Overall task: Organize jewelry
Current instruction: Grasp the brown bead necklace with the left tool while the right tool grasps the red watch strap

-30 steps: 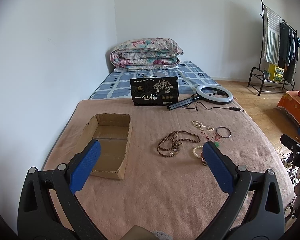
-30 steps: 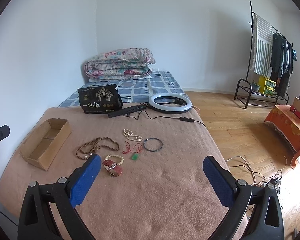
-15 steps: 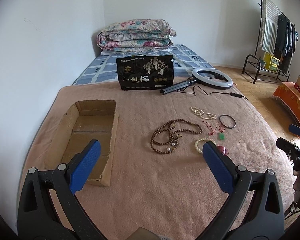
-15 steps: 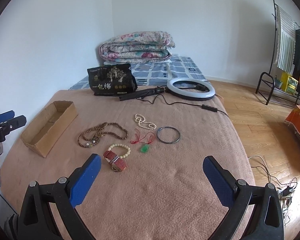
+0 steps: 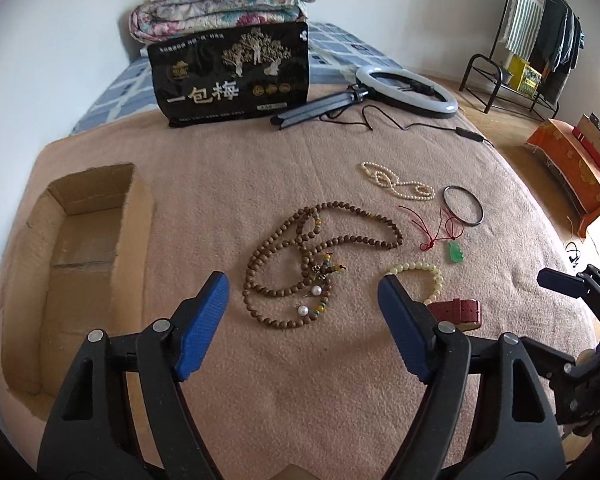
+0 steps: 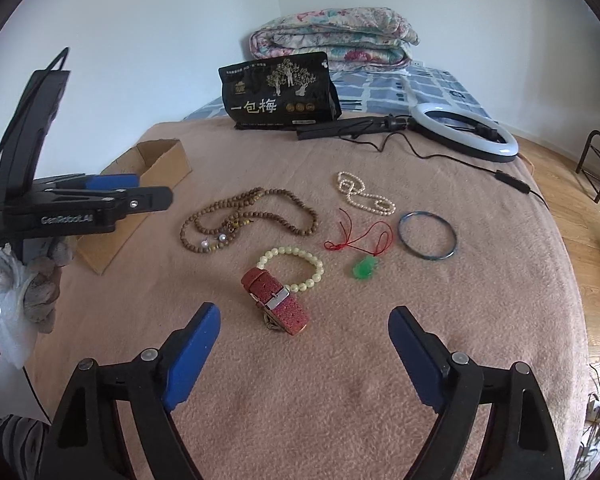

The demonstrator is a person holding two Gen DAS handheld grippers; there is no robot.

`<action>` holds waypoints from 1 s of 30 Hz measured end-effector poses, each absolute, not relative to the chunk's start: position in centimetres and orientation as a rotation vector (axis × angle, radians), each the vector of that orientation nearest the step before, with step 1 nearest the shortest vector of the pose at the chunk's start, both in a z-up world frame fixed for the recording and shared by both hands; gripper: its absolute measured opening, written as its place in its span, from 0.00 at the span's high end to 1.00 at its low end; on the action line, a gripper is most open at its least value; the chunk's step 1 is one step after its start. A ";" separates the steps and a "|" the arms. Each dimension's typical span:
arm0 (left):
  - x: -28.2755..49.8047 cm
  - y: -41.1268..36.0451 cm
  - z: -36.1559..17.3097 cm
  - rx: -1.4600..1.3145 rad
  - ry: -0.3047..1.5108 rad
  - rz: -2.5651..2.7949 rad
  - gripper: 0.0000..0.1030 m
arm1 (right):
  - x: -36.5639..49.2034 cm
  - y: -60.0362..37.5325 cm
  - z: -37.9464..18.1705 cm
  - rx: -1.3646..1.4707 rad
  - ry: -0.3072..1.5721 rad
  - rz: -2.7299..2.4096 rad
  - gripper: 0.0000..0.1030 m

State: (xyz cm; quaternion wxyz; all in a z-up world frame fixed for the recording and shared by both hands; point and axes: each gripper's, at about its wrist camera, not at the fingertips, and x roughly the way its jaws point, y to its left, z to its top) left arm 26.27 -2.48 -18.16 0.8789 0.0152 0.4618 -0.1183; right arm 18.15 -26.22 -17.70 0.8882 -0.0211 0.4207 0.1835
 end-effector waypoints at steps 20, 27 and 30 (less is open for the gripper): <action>36.0 -5.1 -26.5 0.188 1.160 -0.247 0.23 | 22.5 -23.3 -21.6 -0.137 0.948 0.440 0.16; 36.2 -4.5 -26.5 0.126 1.146 -0.258 0.38 | 23.8 -22.5 -22.3 -0.167 0.961 0.444 0.21; 36.3 -4.4 -26.3 0.105 1.140 -0.266 0.57 | 24.1 -22.4 -22.5 -0.152 0.970 0.457 0.26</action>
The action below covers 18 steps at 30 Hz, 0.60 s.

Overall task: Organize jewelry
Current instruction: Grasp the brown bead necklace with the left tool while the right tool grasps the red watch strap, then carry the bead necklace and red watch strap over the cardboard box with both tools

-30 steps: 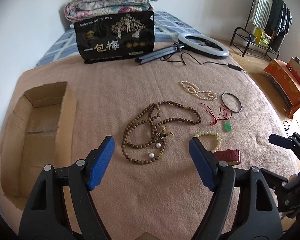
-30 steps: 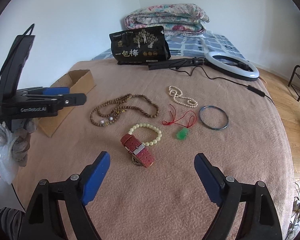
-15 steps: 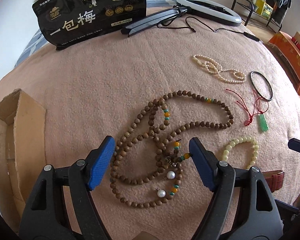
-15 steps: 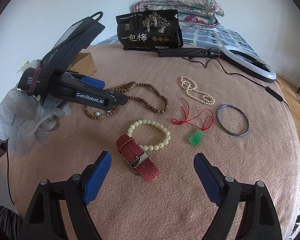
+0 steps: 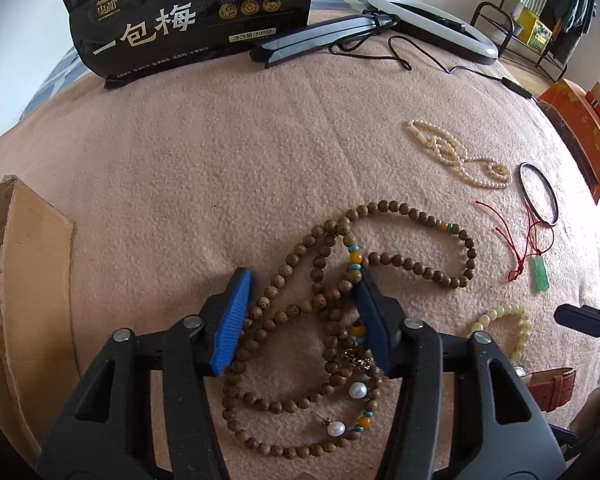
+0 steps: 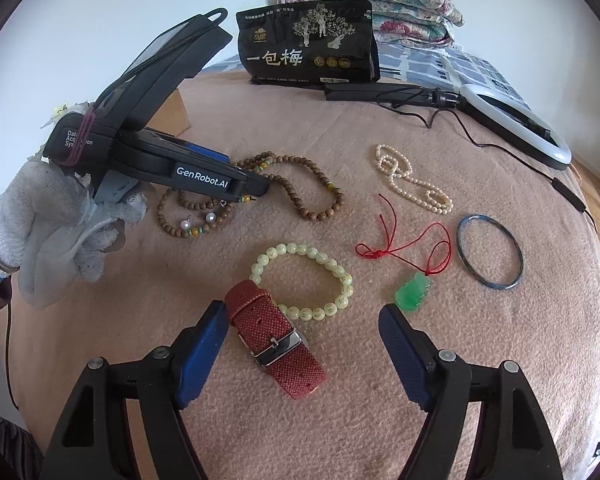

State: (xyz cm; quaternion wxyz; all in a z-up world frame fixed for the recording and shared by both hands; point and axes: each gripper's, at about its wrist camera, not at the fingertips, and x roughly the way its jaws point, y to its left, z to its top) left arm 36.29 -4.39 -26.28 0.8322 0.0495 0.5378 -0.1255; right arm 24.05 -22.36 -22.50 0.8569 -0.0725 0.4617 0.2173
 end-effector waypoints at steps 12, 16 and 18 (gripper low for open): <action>34.6 -4.1 -24.6 0.011 1.115 -0.317 0.97 | 23.6 -21.6 -21.8 -0.114 0.991 0.521 0.81; 33.6 -4.0 -22.8 -0.013 1.079 -0.325 0.96 | 23.3 -22.0 -21.4 -0.090 0.994 0.509 0.81; 33.1 -3.9 -21.9 -0.021 1.063 -0.327 0.96 | 23.1 -22.3 -20.9 -0.082 0.989 0.504 0.82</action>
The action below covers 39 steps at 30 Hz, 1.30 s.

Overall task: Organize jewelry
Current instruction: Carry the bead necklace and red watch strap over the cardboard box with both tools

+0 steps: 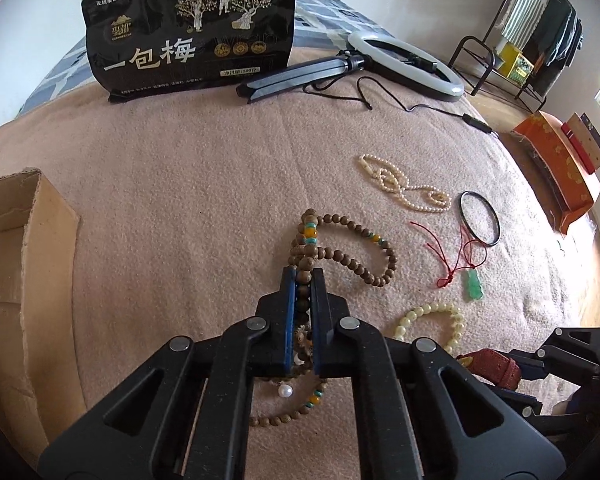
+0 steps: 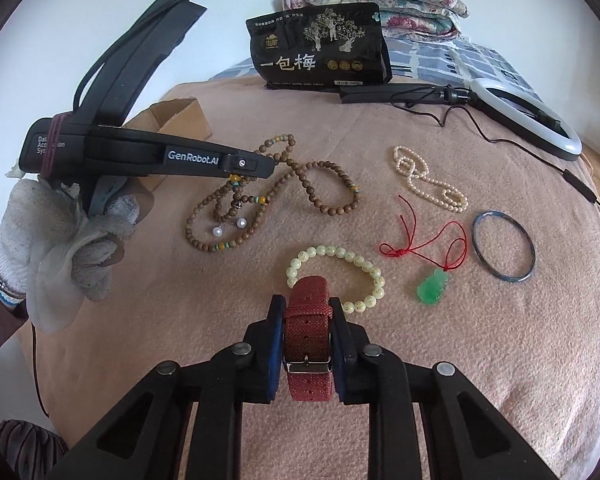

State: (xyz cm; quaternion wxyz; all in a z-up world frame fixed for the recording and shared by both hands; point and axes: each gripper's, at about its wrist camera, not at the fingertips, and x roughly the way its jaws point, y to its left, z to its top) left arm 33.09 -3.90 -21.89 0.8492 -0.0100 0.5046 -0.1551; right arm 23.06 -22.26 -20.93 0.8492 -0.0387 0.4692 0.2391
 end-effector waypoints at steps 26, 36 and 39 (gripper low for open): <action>25.8 2.6 -4.3 -0.128 0.752 -0.317 0.96 | 19.6 -22.4 -10.0 -0.081 0.829 0.456 0.82; 23.1 9.3 -0.7 -0.162 0.674 -0.251 0.96 | 20.1 -19.4 -6.3 -0.112 0.766 0.493 0.82; 22.3 11.3 0.1 -0.161 0.650 -0.228 0.96 | 20.5 -18.0 -5.6 -0.120 0.757 0.509 0.82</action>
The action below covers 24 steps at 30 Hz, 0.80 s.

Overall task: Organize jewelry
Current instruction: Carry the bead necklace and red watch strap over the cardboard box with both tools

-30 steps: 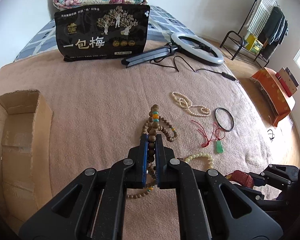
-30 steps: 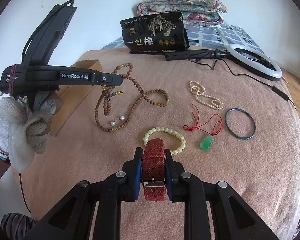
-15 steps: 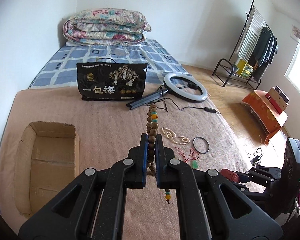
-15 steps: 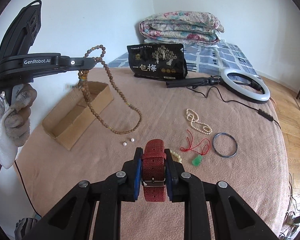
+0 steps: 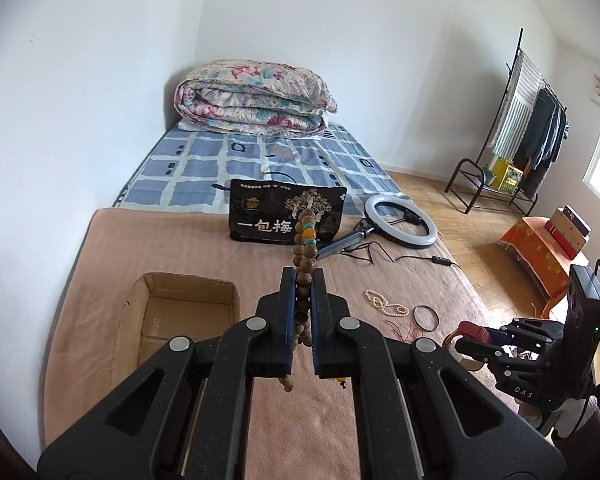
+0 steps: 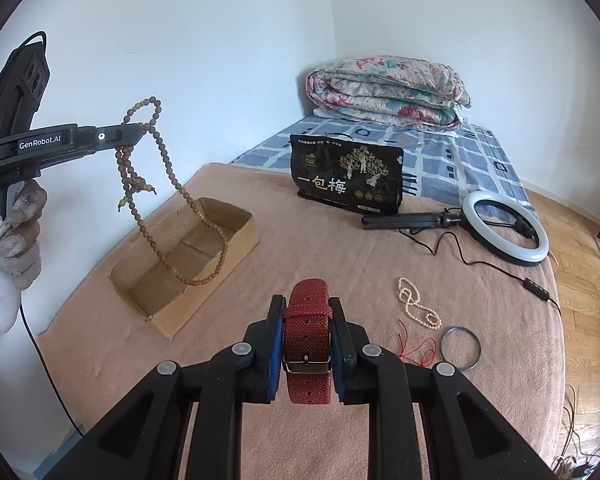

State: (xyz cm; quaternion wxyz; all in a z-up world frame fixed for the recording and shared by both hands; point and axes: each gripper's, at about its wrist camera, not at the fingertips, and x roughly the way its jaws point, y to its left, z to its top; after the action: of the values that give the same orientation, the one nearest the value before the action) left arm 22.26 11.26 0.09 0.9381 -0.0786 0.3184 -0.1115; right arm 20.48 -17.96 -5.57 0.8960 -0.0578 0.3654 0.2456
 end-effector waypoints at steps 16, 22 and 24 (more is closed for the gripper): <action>21.0 19.3 -2.7 -0.175 0.676 -0.128 0.96 | 23.0 -7.7 -5.2 -0.143 0.753 0.643 0.82; 21.4 21.7 -5.3 -0.203 0.712 -0.113 0.96 | 24.4 -3.5 -6.7 -0.129 0.779 0.691 0.82; 21.6 22.3 -6.3 -0.212 0.726 -0.109 0.96 | 24.7 -2.3 -7.3 -0.127 0.789 0.702 0.82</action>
State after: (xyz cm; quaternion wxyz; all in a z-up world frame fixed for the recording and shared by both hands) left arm 21.57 22.31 -6.28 0.9278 -0.1036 0.3543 -0.0531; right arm 24.70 -2.32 -7.31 0.8620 -0.0605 0.3760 0.3346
